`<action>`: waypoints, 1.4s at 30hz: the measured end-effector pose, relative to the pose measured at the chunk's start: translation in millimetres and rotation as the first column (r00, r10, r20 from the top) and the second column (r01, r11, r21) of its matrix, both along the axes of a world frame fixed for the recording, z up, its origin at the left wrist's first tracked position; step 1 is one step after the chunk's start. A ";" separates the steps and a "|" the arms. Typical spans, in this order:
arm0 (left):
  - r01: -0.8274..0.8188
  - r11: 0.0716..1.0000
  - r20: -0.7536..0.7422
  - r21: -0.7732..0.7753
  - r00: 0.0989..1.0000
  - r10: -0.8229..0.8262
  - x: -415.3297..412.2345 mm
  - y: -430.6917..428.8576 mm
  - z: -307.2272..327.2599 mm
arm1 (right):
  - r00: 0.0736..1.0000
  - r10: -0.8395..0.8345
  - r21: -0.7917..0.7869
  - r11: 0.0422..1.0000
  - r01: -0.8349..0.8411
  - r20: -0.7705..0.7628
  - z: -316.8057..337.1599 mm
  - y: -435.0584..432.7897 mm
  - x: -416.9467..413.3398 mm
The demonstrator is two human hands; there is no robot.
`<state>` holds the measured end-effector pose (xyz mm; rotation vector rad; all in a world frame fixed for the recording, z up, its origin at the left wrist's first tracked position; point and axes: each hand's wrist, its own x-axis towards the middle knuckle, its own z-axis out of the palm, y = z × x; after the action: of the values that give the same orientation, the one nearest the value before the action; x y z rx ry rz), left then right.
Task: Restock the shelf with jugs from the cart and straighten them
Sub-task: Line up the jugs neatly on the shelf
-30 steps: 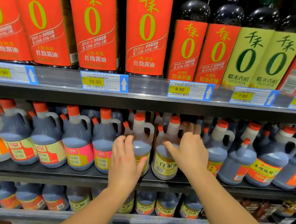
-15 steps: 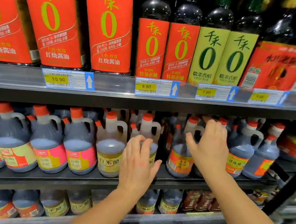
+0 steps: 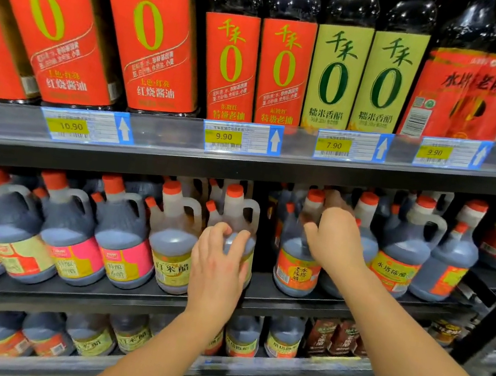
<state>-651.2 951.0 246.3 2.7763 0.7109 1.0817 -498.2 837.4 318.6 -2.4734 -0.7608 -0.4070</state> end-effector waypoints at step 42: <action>0.196 0.981 -0.054 0.003 0.979 -0.195 47.0 -60.8 11.0 | 0.979 0.167 0.255 0.948 -0.193 0.119 6.2 -95.6 42.1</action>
<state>-604.2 890.1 257.3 2.8185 0.4268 0.9787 -456.1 741.8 324.8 -2.1276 -0.9007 -0.5260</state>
